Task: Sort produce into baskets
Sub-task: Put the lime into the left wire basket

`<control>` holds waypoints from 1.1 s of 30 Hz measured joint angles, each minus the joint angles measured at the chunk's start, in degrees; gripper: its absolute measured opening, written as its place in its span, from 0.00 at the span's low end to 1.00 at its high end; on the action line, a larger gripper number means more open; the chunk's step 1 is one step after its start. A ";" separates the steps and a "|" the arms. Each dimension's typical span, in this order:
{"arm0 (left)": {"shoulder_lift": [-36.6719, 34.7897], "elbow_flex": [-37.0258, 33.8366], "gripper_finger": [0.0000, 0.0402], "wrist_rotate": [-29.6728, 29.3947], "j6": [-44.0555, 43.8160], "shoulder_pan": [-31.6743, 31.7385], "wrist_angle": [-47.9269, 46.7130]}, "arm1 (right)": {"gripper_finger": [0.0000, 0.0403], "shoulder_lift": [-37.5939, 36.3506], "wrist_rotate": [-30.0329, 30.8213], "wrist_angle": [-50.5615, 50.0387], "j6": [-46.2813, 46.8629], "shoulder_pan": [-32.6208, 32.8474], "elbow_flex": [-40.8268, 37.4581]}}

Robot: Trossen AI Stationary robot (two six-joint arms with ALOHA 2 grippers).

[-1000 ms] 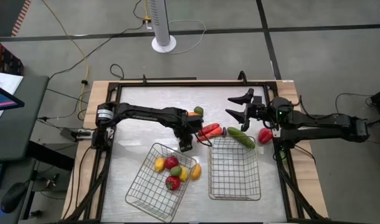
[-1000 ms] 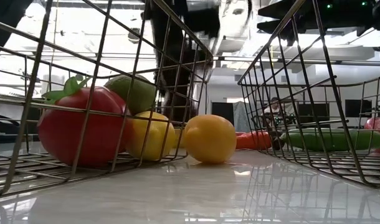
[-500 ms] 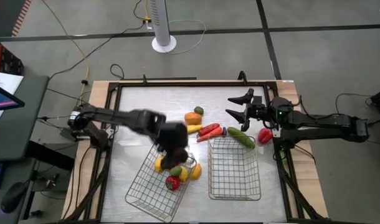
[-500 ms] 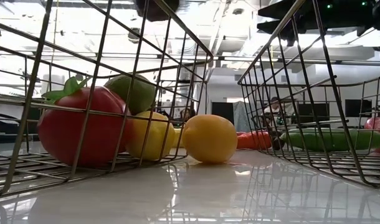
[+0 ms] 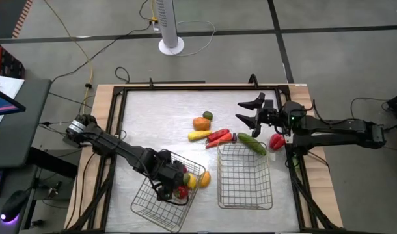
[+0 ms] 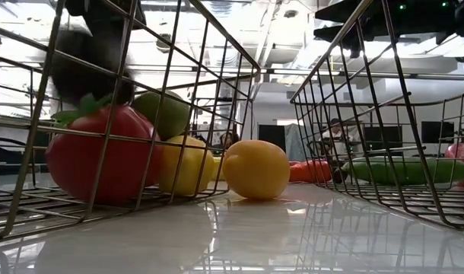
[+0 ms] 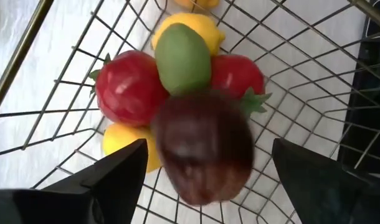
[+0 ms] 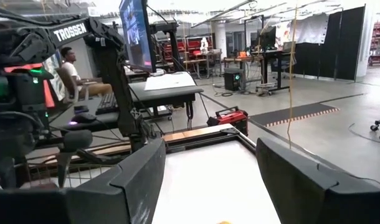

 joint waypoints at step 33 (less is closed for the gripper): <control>-28.86 -25.52 0.86 -36.39 33.35 9.55 36.91 | 0.70 34.34 0.14 -18.68 1.85 -4.14 16.91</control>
